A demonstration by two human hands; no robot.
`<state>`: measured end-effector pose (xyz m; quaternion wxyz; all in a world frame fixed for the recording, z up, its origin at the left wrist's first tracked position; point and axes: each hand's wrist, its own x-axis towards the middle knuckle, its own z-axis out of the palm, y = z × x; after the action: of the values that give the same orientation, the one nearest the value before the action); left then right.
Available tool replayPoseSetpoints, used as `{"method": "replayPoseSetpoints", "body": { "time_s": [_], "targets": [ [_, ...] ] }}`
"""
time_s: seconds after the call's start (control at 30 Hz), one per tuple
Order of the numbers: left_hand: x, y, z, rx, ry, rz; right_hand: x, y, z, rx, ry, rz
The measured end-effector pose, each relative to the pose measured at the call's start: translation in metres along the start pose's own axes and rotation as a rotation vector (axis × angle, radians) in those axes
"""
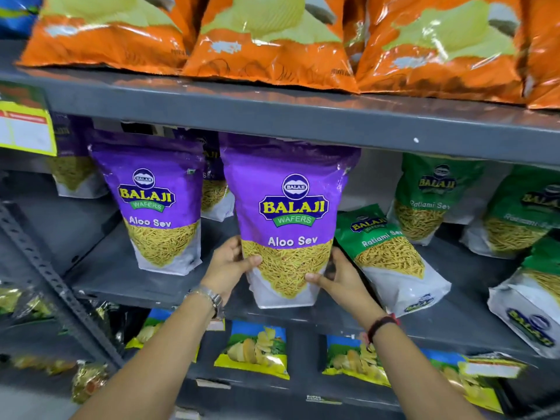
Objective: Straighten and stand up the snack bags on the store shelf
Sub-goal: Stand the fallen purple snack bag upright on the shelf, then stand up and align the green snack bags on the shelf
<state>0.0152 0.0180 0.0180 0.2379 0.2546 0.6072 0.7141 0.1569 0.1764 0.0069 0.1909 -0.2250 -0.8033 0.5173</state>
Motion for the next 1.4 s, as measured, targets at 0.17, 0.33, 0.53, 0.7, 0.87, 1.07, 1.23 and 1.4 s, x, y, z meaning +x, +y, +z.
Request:
{"method": "replayPoseSetpoints", "body": {
  "time_s": [0.17, 0.33, 0.53, 0.7, 0.87, 1.07, 1.23, 1.4],
  "targets": [
    [0.044, -0.012, -0.005, 0.074, 0.089, 0.007, 0.05, 0.006, 0.017, -0.01, 0.028, 0.012],
    [0.064, -0.036, -0.015, 0.042, 0.223, -0.009, 0.068, 0.024, 0.032, -0.01, 0.035, 0.01],
    [0.039, -0.029, 0.011, 0.408, 0.606, 0.256, 0.06, 0.02, 0.001, -0.067, 0.018, -0.017],
    [0.022, -0.024, 0.083, 0.664, 0.356, 0.621, 0.03, 0.024, -0.089, -0.256, 0.362, 0.0],
    [0.043, -0.052, 0.162, 0.492, 0.052, 0.053, 0.02, 0.064, -0.173, -0.242, 0.308, 0.253],
    [0.062, -0.067, 0.21, -0.068, -0.159, -0.693, 0.029, 0.084, -0.201, -0.068, -0.055, 0.485],
    [0.062, -0.068, 0.22, -0.13, -0.051, -0.639, 0.024, 0.088, -0.207, 0.017, -0.134, 0.388],
    [0.039, -0.055, 0.206, -0.107, -0.083, -0.483, 0.011, 0.086, -0.203, 0.098, -0.219, 0.321]
  ]
}}
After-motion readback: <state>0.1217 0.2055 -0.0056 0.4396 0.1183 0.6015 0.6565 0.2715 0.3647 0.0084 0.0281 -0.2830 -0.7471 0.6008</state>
